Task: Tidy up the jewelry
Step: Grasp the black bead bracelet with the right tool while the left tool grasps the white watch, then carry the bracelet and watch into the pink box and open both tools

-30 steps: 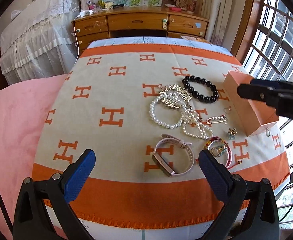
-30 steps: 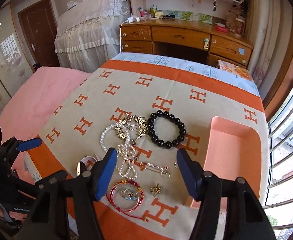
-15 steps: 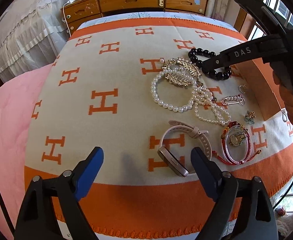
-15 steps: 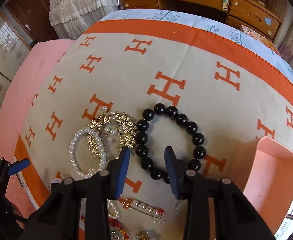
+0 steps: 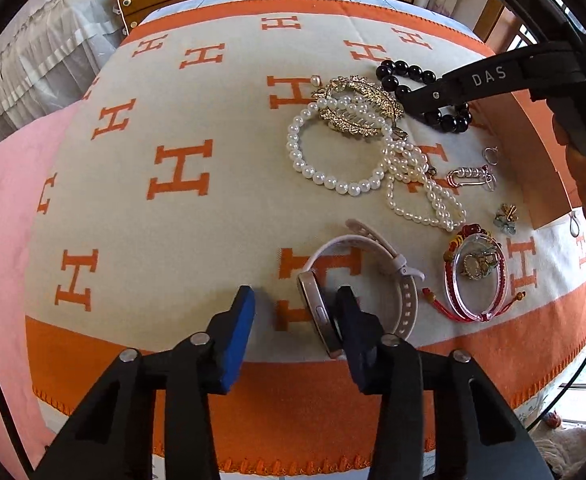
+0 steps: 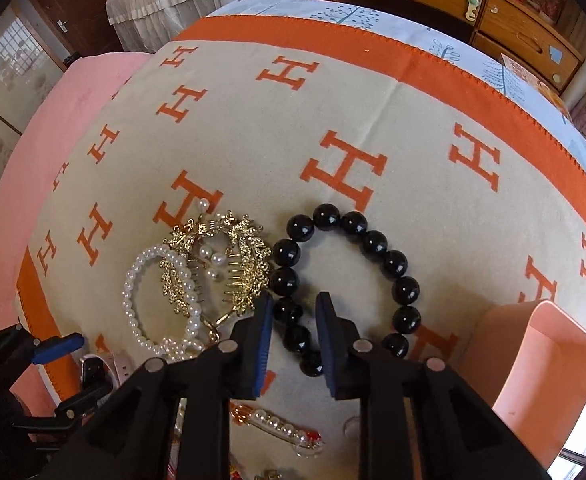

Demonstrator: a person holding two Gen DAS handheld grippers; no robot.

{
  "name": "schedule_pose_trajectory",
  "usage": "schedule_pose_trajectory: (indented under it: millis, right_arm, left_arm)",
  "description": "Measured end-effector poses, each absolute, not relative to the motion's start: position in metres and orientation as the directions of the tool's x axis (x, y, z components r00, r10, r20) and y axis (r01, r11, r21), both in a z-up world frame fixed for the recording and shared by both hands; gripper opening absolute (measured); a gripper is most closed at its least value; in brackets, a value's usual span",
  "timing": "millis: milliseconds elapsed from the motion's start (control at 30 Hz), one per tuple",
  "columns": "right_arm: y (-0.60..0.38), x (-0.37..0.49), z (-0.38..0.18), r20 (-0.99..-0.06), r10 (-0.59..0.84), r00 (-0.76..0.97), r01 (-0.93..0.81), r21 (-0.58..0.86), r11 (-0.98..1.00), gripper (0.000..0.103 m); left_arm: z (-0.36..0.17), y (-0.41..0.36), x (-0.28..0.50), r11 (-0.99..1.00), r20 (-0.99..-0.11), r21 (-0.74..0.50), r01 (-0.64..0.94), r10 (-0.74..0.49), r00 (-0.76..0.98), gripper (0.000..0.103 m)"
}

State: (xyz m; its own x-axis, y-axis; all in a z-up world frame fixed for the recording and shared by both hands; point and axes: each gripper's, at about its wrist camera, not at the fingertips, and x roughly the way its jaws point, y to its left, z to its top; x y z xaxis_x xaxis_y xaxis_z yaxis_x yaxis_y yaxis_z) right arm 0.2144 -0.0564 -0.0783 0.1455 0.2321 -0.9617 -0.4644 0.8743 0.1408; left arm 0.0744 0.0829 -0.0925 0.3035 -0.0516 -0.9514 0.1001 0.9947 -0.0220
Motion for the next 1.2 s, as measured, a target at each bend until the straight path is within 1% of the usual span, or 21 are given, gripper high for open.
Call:
schedule_pose_trajectory:
  millis: [67,233,267,367,400,433,467,500,533,567,667,767,933,1067,1200]
  right_arm:
    - [-0.06,0.216,-0.079,-0.962,0.235,0.14,-0.457,0.147,0.877,0.022]
    - [-0.055,0.212,-0.078,-0.968,0.201,0.153,-0.473,0.107,0.874,0.023]
    - [-0.053,0.211,-0.078,-0.969,0.192,0.153,-0.48,0.097,0.872,0.024]
    - [-0.049,0.211,-0.078,-0.972,0.188,0.14,-0.501,0.094,0.86,0.034]
    - [-0.047,0.211,-0.078,-0.973,0.186,0.139,-0.509,0.09,0.856,0.034]
    - [-0.045,0.21,-0.078,-0.973,0.178,0.147,-0.515,0.079,0.854,0.034]
    - [-0.043,0.209,-0.078,-0.972,0.172,0.159,-0.521,0.065,0.851,0.034]
    - [-0.042,0.208,-0.078,-0.971,0.168,0.168,-0.524,0.056,0.85,0.033]
    - [-0.043,0.208,-0.078,-0.971,0.166,0.172,-0.521,0.053,0.852,0.029]
    - [-0.044,0.207,-0.077,-0.971,0.164,0.177,-0.516,0.051,0.855,0.015]
    - [-0.053,0.205,-0.071,-0.96,0.225,0.164,-0.486,0.12,0.866,0.015]
    - [-0.074,0.2,-0.045,-0.92,0.327,0.214,-0.438,0.209,0.874,0.015]
    - [-0.121,0.179,0.025,-0.805,0.465,0.367,-0.381,0.326,0.865,0.015]
    - [-0.16,0.16,0.068,-0.727,0.508,0.463,-0.346,0.379,0.858,0.015]
    - [-0.192,0.137,0.092,-0.689,0.481,0.542,-0.31,0.367,0.877,0.015]
  left_arm:
    - [-0.093,0.079,0.076,0.994,-0.951,-0.019,0.106,-0.05,0.304,0.03]
    - [-0.093,0.073,0.077,0.994,-0.954,0.001,0.106,-0.031,0.299,0.03]
    - [-0.093,0.073,0.077,0.994,-0.954,0.001,0.106,-0.03,0.298,0.03]
    - [-0.091,0.074,0.078,0.995,-0.956,-0.004,0.101,-0.034,0.291,0.029]
    - [-0.091,0.074,0.078,0.995,-0.956,-0.009,0.101,-0.039,0.29,0.026]
    - [-0.09,0.074,0.078,0.995,-0.956,-0.018,0.103,-0.048,0.291,0.013]
    - [-0.09,0.074,0.078,0.995,-0.955,-0.017,0.099,-0.045,0.291,0.007]
    - [-0.09,0.074,0.079,0.996,-0.955,-0.012,0.094,-0.039,0.294,0.007]
    - [-0.09,0.074,0.08,0.996,-0.955,-0.014,0.089,-0.039,0.295,0.007]
    - [-0.09,0.075,0.08,0.996,-0.954,-0.017,0.083,-0.04,0.296,0.007]
    - [-0.085,0.078,0.081,0.998,-0.951,-0.03,0.061,-0.047,0.304,0.007]
    - [-0.071,0.078,0.08,0.998,-0.941,-0.036,0.055,-0.052,0.334,0.007]
    - [-0.031,0.064,0.083,0.995,-0.907,-0.03,0.095,-0.067,0.415,0.007]
    - [-0.002,0.04,0.092,0.988,-0.878,-0.025,0.151,-0.093,0.469,0.007]
    - [0.019,0.007,0.104,0.976,-0.857,-0.027,0.215,-0.133,0.498,0.007]
